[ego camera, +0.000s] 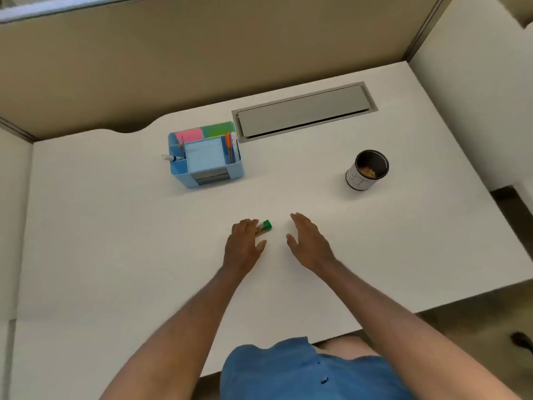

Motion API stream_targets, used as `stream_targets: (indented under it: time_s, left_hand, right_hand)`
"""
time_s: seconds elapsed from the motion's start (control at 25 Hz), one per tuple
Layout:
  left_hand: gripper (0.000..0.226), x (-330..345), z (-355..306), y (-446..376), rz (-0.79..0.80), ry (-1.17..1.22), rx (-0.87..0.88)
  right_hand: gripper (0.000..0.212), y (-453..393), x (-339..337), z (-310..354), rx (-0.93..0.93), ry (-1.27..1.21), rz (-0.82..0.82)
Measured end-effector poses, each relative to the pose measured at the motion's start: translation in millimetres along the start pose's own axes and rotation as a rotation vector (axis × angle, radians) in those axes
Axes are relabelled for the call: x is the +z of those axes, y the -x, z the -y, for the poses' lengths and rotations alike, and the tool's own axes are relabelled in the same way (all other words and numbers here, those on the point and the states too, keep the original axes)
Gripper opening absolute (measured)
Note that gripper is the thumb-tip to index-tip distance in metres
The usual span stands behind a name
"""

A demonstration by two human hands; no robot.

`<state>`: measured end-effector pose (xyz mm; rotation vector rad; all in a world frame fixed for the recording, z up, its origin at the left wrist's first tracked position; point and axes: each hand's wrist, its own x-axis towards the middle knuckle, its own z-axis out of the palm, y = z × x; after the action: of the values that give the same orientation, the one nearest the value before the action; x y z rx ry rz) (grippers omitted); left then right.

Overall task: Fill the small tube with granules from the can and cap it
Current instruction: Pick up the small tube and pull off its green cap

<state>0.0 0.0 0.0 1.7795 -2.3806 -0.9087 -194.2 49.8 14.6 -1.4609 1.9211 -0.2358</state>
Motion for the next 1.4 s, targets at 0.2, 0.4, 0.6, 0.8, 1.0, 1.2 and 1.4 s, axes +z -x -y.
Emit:
stream_targets:
  time_s: [0.2, 0.4, 0.6, 0.8, 1.0, 1.2, 1.4]
  left_hand:
    - [0.056, 3, 5, -10, -0.014, 0.030, -0.018]
    - [0.039, 5, 6, -20, -0.017, 0.118, -0.031]
    - [0.021, 9, 7, -24, -0.031, 0.186, -0.059]
    - [0.019, 10, -4, -23, -0.042, 0.247, -0.046]
    - [0.019, 13, -23, -27, -0.038, 0.261, -0.013]
    - [0.019, 14, -60, -35, -0.072, 0.285, 0.053]
    - [0.023, 14, -96, -44, -0.087, 0.304, 0.143]
  right_hand:
    - [0.062, -7, 13, -7, 0.038, 0.120, 0.029]
    - [0.062, -8, 19, -13, -0.002, 0.233, 0.039]
    - [0.060, -9, 20, -15, -0.016, 0.232, 0.013]
    - [0.059, -11, 18, -18, -0.024, 0.188, 0.018]
    - [0.055, -24, -8, -22, 0.047, -0.078, 0.071]
    - [0.051, -33, -53, -30, 0.029, -0.595, 0.108]
    - [0.029, -35, -86, -51, -0.019, -0.628, 0.085]
